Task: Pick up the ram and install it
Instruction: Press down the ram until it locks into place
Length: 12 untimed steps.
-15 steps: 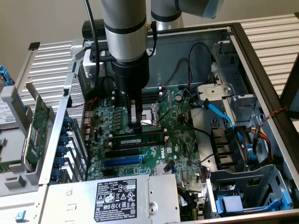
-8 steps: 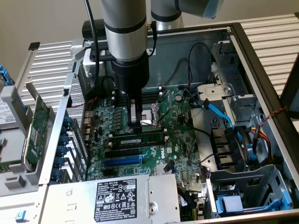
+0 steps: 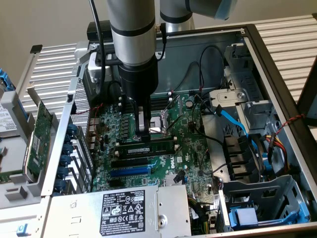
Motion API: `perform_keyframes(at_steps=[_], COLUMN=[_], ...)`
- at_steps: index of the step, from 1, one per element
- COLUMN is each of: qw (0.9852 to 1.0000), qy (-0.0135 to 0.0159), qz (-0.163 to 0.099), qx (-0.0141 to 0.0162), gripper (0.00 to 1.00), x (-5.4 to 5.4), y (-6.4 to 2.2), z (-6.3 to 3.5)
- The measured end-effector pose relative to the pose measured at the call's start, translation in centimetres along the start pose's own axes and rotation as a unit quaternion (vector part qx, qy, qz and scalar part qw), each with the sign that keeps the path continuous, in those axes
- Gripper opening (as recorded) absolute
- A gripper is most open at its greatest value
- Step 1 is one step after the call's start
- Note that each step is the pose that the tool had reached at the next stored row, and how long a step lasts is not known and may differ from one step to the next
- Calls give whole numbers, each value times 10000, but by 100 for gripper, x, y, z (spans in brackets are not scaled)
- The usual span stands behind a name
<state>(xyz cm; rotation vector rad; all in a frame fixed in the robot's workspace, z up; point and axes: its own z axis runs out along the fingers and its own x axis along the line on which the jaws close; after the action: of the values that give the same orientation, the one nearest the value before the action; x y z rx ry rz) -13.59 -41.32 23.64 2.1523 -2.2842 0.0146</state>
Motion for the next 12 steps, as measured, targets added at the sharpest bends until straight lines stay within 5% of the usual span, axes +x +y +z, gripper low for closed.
perform_keyframes(at_steps=[12], qw=[10000], qy=[0], qz=[0], qx=[0], gripper=[11], x=[15], y=[-1], z=[23])
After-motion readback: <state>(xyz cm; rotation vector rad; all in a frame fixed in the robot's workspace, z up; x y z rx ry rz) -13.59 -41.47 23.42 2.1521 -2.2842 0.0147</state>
